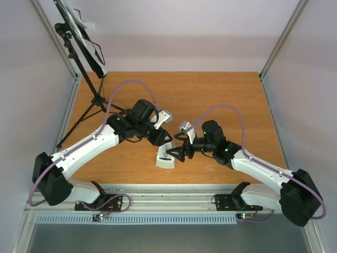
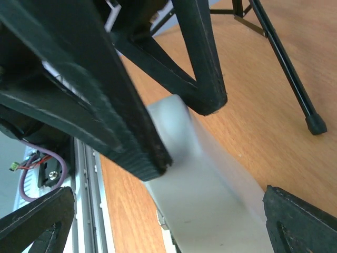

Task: Pack up the instrument practice props
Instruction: Hook the pendulum onto the metronome.

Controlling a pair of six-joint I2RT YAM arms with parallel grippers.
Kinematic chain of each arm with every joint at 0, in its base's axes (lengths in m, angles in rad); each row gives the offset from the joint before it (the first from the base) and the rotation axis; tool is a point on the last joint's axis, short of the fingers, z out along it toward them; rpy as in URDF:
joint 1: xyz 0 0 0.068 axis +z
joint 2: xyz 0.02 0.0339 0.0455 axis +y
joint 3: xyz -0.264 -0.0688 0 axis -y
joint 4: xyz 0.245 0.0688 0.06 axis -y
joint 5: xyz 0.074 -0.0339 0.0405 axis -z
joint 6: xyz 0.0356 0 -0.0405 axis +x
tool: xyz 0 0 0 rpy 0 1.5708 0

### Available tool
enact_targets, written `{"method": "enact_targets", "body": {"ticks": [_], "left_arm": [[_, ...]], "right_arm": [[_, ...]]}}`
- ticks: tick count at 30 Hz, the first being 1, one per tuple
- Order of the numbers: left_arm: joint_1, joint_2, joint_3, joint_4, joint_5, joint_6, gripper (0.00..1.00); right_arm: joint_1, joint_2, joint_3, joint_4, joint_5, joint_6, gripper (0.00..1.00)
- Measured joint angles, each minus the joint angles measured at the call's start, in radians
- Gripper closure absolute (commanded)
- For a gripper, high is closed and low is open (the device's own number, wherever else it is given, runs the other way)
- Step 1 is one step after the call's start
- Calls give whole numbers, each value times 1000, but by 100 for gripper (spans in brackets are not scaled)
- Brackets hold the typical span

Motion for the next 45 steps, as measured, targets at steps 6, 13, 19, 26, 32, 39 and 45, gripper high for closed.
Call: {"method": "enact_targets", "body": {"ticks": [6,13,19,26,32,39,45], "left_arm": [[-2,0,0,0,-4,0,51],[-2,0,0,0,-11,0,51],[-7,0,0,2,-21,-1,51],[-8,0,0,3,-24,-1,51],[-8,-2,0,2,-26,-1,51],[-8,-3,0,2,-28,-1,51],[-8,-3,0,2,-28,-1,51]], "right_arm": [[4,-87,-10,-40,24,15,1],[158,-192,-83,-65,296,59,2],[307,-202,-113,-79,623,81,3],[451,-82,-113,-14,891,85,3],[469,-46,-110,24,986,100,4],[469,-45,-98,14,1031,116,7],[470,-47,-94,13,1060,122,7]]}}
